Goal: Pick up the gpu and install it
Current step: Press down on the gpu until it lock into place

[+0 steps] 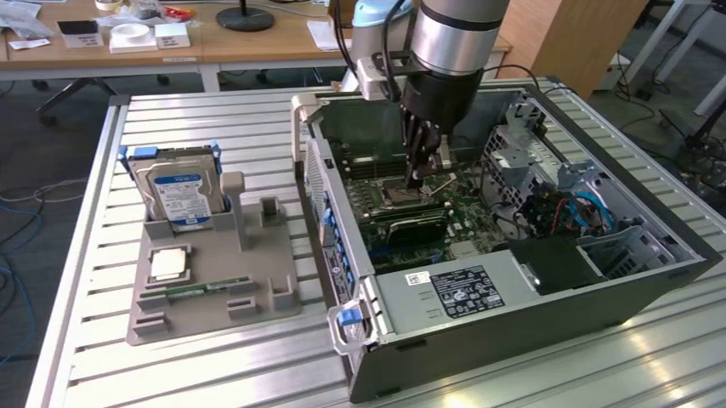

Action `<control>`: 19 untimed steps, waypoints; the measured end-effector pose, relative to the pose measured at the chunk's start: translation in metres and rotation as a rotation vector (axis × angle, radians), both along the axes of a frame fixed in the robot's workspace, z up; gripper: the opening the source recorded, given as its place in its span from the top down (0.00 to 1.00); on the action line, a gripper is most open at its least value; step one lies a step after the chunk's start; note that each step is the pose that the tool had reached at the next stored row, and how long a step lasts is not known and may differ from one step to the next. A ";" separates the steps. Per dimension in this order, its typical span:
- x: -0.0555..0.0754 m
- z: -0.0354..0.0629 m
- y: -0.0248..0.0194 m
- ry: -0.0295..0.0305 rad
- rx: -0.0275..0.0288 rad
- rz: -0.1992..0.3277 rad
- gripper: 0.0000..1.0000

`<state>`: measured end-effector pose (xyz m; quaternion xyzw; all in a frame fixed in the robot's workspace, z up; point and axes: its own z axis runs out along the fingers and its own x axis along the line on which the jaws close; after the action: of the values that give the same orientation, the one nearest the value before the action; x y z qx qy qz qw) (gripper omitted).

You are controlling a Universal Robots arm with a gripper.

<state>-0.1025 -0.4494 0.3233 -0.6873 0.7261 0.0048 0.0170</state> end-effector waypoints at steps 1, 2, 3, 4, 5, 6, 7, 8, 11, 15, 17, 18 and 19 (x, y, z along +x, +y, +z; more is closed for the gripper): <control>0.000 0.0000 0.0000 0.0000 0.0001 0.000 0.86; 0.000 -0.0001 0.0000 0.0000 0.0000 0.000 0.86; 0.000 -0.0006 0.0001 -0.0002 0.0004 0.000 0.86; 0.000 -0.0012 0.0000 -0.0002 0.0005 0.000 0.86; 0.000 -0.0019 0.0000 -0.0001 0.0002 0.000 0.86; 0.000 -0.0028 0.0000 0.0000 0.0001 0.000 0.86; 0.000 -0.0039 0.0000 -0.0001 0.0002 0.000 0.86; 0.000 -0.0048 0.0000 -0.0001 0.0001 0.000 0.86; 0.000 -0.0082 0.0000 0.0000 0.0000 0.000 0.86; 0.000 -0.0109 0.0000 0.0000 -0.0001 0.000 0.86; 0.000 -0.0110 0.0000 0.0001 -0.0002 0.000 0.86; 0.000 -0.0112 0.0000 -0.0001 -0.0001 0.000 0.86; 0.000 -0.0114 0.0003 -0.0002 0.0002 0.000 0.86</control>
<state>-0.1025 -0.4491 0.3119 -0.6873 0.7262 0.0048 0.0172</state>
